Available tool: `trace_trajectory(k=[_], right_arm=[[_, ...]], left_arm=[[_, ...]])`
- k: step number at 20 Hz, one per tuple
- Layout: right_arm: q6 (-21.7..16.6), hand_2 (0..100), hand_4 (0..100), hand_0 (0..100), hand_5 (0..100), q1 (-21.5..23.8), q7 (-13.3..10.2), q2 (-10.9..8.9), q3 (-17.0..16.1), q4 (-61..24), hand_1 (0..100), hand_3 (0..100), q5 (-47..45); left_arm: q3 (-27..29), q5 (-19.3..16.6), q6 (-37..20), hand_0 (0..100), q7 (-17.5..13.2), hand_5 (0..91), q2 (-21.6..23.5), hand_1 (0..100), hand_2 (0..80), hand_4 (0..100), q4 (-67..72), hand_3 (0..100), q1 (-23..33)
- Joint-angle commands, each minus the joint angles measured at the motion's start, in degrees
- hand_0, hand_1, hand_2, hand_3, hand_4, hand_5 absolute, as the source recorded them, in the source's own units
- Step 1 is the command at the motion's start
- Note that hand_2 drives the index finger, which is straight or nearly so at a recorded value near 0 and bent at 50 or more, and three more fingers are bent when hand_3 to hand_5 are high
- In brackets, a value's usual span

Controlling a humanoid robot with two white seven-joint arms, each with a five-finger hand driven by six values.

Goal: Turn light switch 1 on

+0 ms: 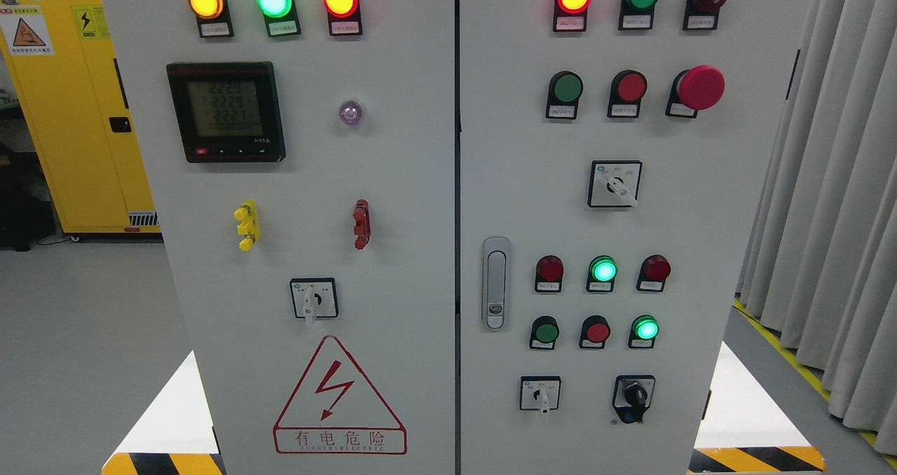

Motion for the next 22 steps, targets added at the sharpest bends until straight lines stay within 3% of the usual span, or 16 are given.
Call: trace_trajectory(k=[1, 6, 9, 22], right_arm=[[0.0, 4, 0, 0, 0, 0.0, 0.0, 0.0, 0.0, 0.0, 50, 0, 0.0], [0.0, 4, 0, 0, 0, 0.0, 0.0, 0.0, 0.0, 0.0, 50, 0, 0.0], [0.0, 4, 0, 0, 0, 0.0, -0.1, 0.0, 0.0, 0.0, 50, 0, 0.0], [0.0, 4, 0, 0, 0, 0.0, 0.0, 0.0, 0.0, 0.0, 50, 0, 0.0]], left_arm=[[-0.3, -2.7, 3.2, 11, 0.3, 73.4, -1.7, 63, 56.6, 82, -6.2, 86, -4.2], [-0.5, -5.4, 6.9, 18, 0.7, 75.3, -2.9, 66, 57.8, 83, -7.1, 87, -6.5], [-0.6, -5.6, 10.5, 21, 2.9, 75.3, -4.3, 67, 58.9, 83, -7.1, 87, -8.3], [-0.9, -7.0, 19.3, 24, 4.4, 75.6, -6.6, 68, 57.6, 83, -6.8, 88, -14.4]])
